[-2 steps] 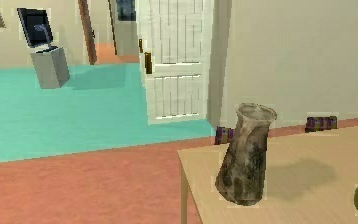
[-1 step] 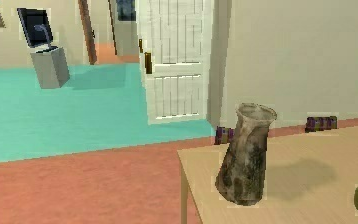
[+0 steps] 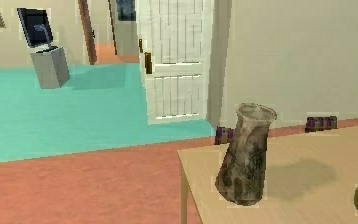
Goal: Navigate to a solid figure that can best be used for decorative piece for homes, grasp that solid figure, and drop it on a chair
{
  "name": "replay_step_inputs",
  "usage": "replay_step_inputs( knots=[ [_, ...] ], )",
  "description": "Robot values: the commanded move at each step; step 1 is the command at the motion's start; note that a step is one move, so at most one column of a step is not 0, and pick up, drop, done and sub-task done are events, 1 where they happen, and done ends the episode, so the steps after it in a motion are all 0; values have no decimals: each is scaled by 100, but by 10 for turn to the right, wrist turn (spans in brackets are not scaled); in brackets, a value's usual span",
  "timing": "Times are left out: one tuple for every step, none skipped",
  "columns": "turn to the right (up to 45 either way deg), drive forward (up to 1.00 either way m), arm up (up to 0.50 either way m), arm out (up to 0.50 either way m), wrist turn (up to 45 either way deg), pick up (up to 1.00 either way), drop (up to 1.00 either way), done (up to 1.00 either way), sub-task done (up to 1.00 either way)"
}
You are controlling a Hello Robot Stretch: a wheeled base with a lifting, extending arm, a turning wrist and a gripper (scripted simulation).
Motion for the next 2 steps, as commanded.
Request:
replay_step_inputs(
  knots=[
    [0, 0, 0, -10, 0, 0, 0, 0, 0],
    [0, 0, 0, 0, 0, 0, 0, 100, 0]
  ],
)
